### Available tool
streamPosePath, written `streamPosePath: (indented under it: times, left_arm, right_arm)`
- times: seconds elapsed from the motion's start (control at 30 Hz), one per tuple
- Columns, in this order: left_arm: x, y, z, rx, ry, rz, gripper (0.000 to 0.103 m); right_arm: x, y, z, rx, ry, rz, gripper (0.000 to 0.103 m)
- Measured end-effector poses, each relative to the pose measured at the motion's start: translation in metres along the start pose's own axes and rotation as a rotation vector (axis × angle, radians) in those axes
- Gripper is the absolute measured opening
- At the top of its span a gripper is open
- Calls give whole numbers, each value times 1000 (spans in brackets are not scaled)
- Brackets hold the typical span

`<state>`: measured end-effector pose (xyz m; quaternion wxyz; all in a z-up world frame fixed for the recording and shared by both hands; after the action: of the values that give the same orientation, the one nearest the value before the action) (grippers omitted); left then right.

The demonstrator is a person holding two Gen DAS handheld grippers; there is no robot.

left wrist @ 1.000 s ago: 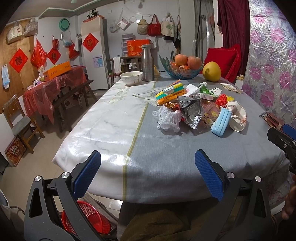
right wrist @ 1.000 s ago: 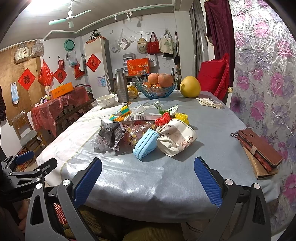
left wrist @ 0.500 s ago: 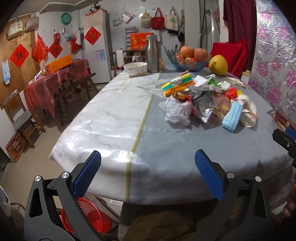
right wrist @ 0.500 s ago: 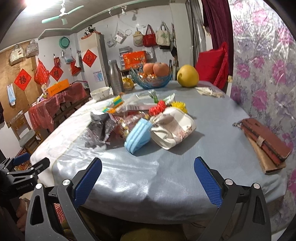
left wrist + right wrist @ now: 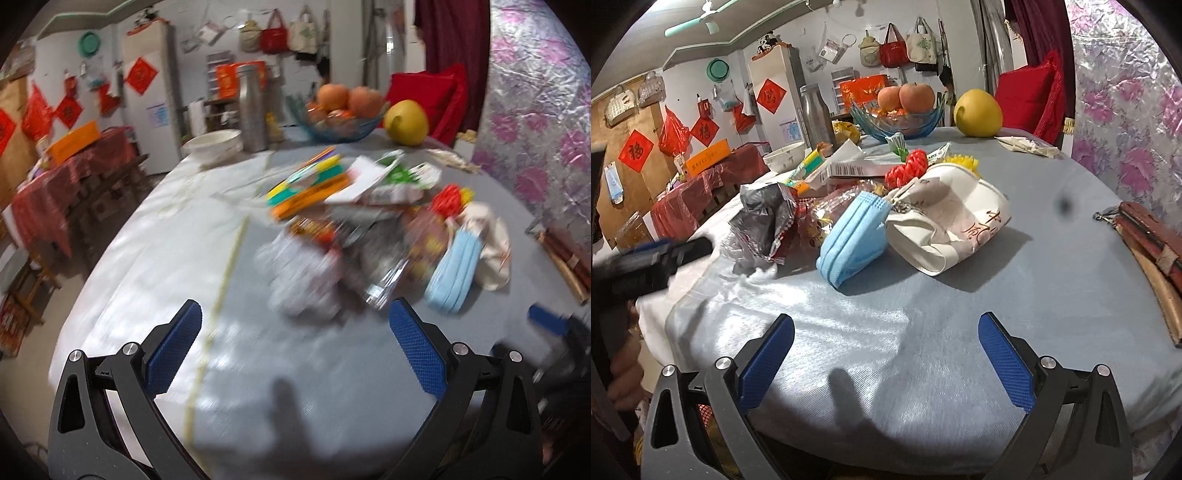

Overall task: Collect trash
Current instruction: 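Grasp the foil snack wrapper with the left tool while the right tool grasps the plastic bag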

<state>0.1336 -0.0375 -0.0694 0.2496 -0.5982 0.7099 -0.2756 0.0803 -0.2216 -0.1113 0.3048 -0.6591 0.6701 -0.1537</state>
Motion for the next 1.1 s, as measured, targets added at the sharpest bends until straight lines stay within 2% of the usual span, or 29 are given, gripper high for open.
streamPosePath:
  times: [0.13,0.3,0.4,0.47,0.6,0.67,0.77,0.87,0.93,1.1]
  left_arm:
    - [25,-22,14,4,75,34,97]
    - [39,-38,34,9,87,53,97]
    - [21,-36,46,-14,65,-2,97]
    - [-1,-29,50,-41,17,-42,97]
    - [-54,-15,44,-49,-84,-127,97]
    - [-77,-10,38,-53,-81,-188,97]
    - [-83,-2,29,-51,-9,-228,97]
    - [-65,1,15,-10,44,-201,97]
    - [-44,-2,6,23,64,-126,97]
    - [0,-19,21,44,3,35,97]
  right_arm:
    - [1,-2,9,0,3,-6,98]
    - [0,-2,14,16,21,-44,98]
    - [-3,1,16,30,50,-94,99]
    - [-8,3,18,34,95,-139,99]
    - [-6,3,18,39,87,-131,99]
    - [-6,3,18,41,88,-129,99]
    - [-5,3,19,43,88,-129,99]
    - [-5,4,19,49,88,-129,99]
    - [-5,6,18,54,89,-131,99]
    - [-5,5,17,59,89,-131,99]
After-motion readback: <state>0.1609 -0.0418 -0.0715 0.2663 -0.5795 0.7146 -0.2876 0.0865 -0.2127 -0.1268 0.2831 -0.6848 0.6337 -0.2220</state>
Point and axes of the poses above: each gripper's, at about its wrist camera, not at the fingertips, and z roughly the way its jaws point, x to its right, y to its underside, the point moved 4 cm from there along z, roughly the way its jaws point, and after that the axes turned 6 degrees about -x, right-handed, at the moved point
